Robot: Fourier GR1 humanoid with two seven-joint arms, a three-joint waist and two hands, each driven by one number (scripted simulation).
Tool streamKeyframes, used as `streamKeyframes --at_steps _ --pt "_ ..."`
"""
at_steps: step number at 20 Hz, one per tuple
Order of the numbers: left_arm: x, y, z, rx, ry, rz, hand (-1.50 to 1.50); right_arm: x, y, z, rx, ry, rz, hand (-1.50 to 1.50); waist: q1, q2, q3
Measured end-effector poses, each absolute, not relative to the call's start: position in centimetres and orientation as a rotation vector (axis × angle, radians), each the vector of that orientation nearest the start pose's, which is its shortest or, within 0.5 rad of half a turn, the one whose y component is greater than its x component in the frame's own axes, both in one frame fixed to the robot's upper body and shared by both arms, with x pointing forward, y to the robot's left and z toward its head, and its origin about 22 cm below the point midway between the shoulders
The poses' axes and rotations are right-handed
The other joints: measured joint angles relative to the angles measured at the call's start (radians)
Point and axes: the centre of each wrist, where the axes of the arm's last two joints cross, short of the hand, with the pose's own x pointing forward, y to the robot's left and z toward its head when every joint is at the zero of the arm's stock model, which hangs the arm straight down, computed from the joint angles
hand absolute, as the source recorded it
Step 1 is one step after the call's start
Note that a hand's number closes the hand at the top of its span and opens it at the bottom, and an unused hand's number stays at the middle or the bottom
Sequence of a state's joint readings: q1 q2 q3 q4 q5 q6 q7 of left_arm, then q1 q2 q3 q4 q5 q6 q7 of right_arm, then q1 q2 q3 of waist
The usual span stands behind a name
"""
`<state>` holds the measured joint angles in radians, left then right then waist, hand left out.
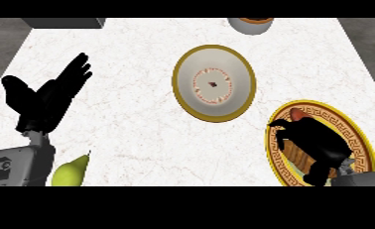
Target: Pick the croissant from the plate and place it in the bowl
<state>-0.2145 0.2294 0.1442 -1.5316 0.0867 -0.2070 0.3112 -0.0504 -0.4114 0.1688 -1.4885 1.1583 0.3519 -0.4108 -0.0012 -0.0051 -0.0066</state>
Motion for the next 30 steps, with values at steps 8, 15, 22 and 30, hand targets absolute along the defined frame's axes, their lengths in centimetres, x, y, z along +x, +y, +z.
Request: streamKeyframes --at_steps 8,15,22,30 --pt "29.0 30.0 6.2 0.030 -1.427 -0.214 0.00 27.1 -36.3 2.9 -0.639 -1.209 1.508 1.50 0.011 0.003 0.001" --pt "29.1 29.9 6.1 0.033 -1.426 -0.215 0.00 28.8 -41.0 5.5 -0.696 -1.255 1.396 1.50 0.005 0.004 0.004" --pt "29.2 30.0 5.7 0.039 -1.418 -0.201 0.00 27.5 -41.6 12.1 -0.734 -1.346 1.386 1.50 -0.007 0.002 0.006" --pt "28.9 29.6 5.7 0.041 -1.417 -0.205 0.00 24.6 -38.0 20.0 -0.822 -1.444 1.385 1.50 -0.009 0.001 0.005"
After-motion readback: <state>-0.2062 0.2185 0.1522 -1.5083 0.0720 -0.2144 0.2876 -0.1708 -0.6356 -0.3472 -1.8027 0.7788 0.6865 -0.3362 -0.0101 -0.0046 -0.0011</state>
